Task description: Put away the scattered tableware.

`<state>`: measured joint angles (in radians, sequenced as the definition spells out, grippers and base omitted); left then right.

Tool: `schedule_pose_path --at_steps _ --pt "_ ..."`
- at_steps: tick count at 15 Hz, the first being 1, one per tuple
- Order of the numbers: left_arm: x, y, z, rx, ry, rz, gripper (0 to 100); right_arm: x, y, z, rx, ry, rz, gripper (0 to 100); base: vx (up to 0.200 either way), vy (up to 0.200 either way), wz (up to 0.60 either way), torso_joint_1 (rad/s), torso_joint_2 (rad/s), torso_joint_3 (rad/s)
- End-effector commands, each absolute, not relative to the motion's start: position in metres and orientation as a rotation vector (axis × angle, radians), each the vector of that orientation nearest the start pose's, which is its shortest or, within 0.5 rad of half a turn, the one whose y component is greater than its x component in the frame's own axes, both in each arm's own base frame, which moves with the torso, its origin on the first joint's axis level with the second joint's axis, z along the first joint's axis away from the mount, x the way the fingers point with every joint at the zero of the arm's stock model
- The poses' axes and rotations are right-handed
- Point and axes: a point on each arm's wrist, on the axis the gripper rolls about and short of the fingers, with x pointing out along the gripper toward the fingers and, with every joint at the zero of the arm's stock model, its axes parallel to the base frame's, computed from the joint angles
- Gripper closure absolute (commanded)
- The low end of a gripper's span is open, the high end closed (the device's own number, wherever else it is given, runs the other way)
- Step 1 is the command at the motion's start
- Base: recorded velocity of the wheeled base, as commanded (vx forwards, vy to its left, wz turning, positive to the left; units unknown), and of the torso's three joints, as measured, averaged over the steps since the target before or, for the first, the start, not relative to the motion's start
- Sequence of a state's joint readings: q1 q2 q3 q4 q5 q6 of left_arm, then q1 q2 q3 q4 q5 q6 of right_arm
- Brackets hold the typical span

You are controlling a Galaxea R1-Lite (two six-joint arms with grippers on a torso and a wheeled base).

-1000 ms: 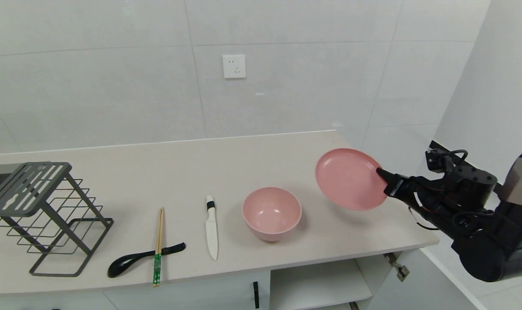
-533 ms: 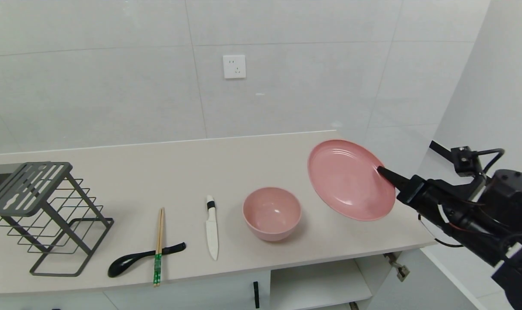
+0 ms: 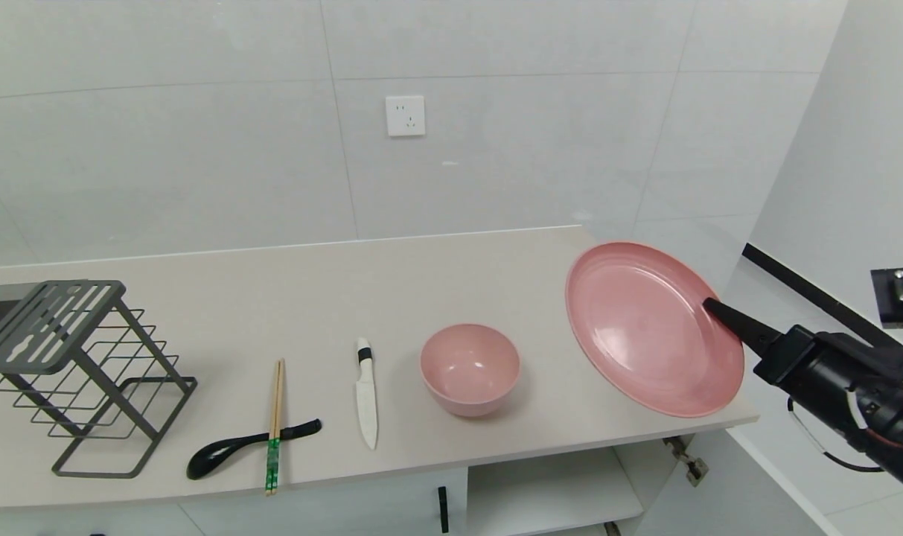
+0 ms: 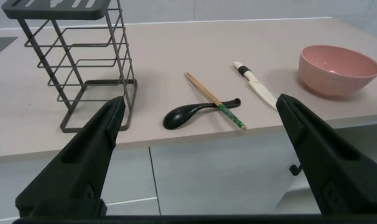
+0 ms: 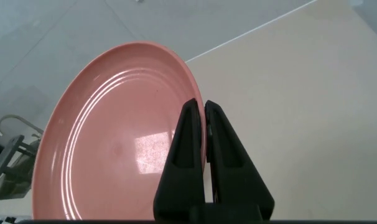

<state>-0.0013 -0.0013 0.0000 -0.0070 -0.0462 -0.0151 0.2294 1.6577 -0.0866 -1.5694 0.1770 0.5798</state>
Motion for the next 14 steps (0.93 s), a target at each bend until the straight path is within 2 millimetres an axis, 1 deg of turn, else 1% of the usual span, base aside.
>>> schedule_pose_path --at_steps 1,4,6,7,8,11,12,14 --pt "-0.023 -0.001 0.076 -0.014 -0.007 -0.049 0 0.198 0.047 0.122 0.572 0.127 0.378 100 0.000 0.000 0.00 0.000 0.00 0.000" --pt "-0.023 -0.001 0.076 -0.015 -0.007 -0.041 0 0.207 0.047 0.105 0.570 0.204 0.346 100 0.000 0.000 0.00 0.000 0.00 0.000" --pt "-0.023 -0.001 0.079 -0.021 -0.038 -0.037 0 0.210 0.045 0.102 0.569 0.214 0.332 100 0.000 0.000 0.00 0.000 0.00 0.000" --pt "-0.024 -0.001 0.088 -0.016 -0.110 -0.039 0 0.210 0.045 0.102 0.569 0.214 0.330 100 0.000 0.000 0.00 0.000 0.00 0.000" --pt "-0.030 -0.001 0.113 0.004 -0.351 -0.038 0 0.211 0.042 0.103 0.552 0.200 0.319 100 0.000 0.000 0.00 0.000 0.00 0.000" --pt "-0.029 -0.001 0.109 0.013 -0.331 -0.051 0 0.212 0.034 0.102 0.476 0.184 0.286 100 0.000 0.000 0.00 0.000 0.00 0.000" --pt "-0.034 -0.003 0.124 0.019 -0.352 -0.136 0 0.211 0.032 0.103 0.463 0.173 0.285 100 0.000 0.000 0.00 0.000 0.00 0.000" --pt "-0.038 -0.004 0.145 -0.026 -0.303 -0.211 0 0.211 0.032 0.103 0.463 0.173 0.285 100 0.000 0.000 0.00 0.000 0.00 0.000"
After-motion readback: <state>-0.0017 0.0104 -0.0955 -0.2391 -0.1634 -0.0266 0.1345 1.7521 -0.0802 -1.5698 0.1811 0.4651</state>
